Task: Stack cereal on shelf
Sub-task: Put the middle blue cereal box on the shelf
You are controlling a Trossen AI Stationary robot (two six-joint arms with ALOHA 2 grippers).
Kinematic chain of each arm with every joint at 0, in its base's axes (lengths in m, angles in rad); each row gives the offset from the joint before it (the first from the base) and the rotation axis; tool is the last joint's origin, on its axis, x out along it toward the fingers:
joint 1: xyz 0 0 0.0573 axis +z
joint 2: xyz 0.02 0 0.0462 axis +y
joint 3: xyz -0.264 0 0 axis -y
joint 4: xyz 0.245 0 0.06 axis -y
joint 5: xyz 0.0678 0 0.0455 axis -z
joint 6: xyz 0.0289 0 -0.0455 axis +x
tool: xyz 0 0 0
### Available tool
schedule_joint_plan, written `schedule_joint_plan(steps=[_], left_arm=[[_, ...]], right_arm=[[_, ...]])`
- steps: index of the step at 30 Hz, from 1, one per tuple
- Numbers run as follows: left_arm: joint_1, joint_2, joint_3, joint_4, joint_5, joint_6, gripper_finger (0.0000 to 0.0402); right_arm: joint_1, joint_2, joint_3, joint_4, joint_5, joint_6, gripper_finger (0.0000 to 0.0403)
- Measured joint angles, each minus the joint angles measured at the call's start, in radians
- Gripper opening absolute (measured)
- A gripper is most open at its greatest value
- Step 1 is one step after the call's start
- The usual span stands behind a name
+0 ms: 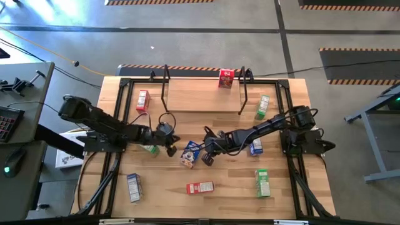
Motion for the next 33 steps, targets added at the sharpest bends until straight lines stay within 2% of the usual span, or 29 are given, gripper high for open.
schedule_joint_plan(steps=[3,5,12,18,33], left_arm=[[0.019,0.061,0.001,0.093,0.055,0.009,0.0001],[0.023,0.105,0.001,0.152,0.078,0.009,0.0001],[0.025,0.193,-0.001,0.276,0.083,0.010,0.0001],[0.026,0.164,-0.002,0.304,0.043,0.042,0.0001],[0.025,0.072,-0.002,0.301,-0.039,0.109,0.0001]], right_arm=[[-0.007,0.051,0.000,0.080,-0.030,0.019,0.0002],[-0.011,0.075,0.000,0.127,-0.012,0.031,0.0002],[-0.031,0.083,-0.001,0.197,0.054,-0.004,0.0003],[-0.043,0.083,-0.002,0.204,0.062,-0.050,0.0003],[-0.043,0.018,-0.003,0.203,0.204,-0.216,0.0003]])
